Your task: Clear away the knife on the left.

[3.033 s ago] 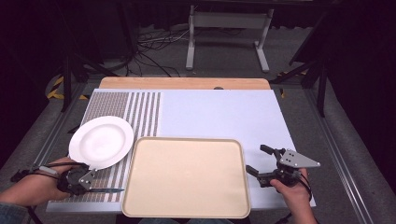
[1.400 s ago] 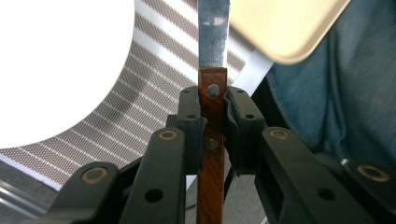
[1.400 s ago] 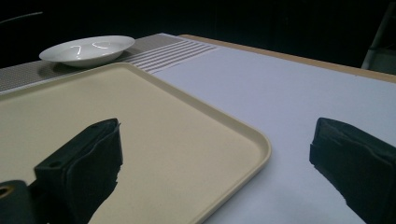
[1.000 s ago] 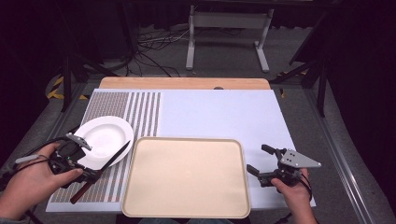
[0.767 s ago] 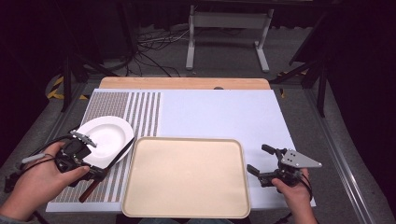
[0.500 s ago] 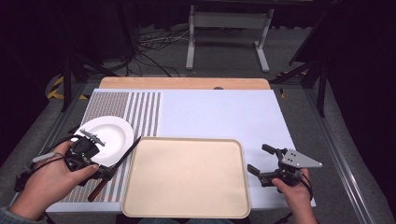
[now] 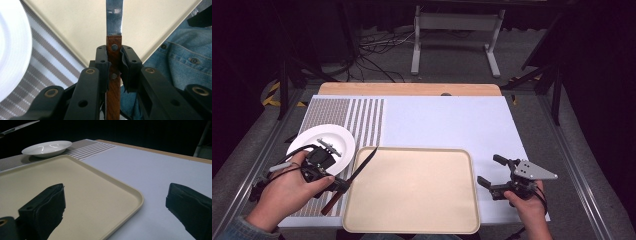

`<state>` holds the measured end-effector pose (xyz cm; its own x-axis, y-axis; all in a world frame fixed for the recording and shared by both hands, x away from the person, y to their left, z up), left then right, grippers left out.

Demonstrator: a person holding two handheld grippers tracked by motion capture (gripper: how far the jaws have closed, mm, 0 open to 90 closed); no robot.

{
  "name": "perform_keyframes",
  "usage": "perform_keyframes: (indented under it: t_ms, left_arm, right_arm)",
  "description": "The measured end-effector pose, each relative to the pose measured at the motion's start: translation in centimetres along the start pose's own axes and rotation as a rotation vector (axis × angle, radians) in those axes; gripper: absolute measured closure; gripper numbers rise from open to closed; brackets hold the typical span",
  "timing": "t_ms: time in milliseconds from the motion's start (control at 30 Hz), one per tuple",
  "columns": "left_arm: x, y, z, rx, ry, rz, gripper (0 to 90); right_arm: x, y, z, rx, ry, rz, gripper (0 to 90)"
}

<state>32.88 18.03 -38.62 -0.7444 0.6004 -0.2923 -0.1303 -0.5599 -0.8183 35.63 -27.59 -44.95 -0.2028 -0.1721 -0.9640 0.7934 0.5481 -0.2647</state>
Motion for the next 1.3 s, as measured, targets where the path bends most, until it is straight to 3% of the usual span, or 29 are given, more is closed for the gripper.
perform_keyframes:
  t_ms: [667, 1000, 1300]
  left_arm:
    - [-1.8, 3.7, 0.1, 0.04, -0.025, -0.059, 77.7]
    - [-2.3, 5.9, -0.4, 0.068, -0.038, -0.091, 77.6]
    - [-2.4, 7.5, -1.3, 0.079, -0.079, -0.136, 77.6]
  right_arm:
    - [0.1, 0.0, 0.0, -0.004, -0.003, -0.007, 3.2]
    - [0.2, 0.0, 0.0, -0.007, -0.006, -0.007, 3.2]
    - [0.2, 0.0, 0.0, -0.01, -0.009, -0.011, 3.2]
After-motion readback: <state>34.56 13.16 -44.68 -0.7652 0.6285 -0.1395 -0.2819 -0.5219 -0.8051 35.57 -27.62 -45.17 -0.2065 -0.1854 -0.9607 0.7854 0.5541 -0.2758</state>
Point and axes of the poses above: each handheld gripper's, and its own axes: y roughly forward along the jaws, x roughly out of its underside, z roughly to its right, the point moved 6 cm from there along y, roughly forward along the jaws, and after that the axes turned 12 degrees about x, right-handed, at the moved point
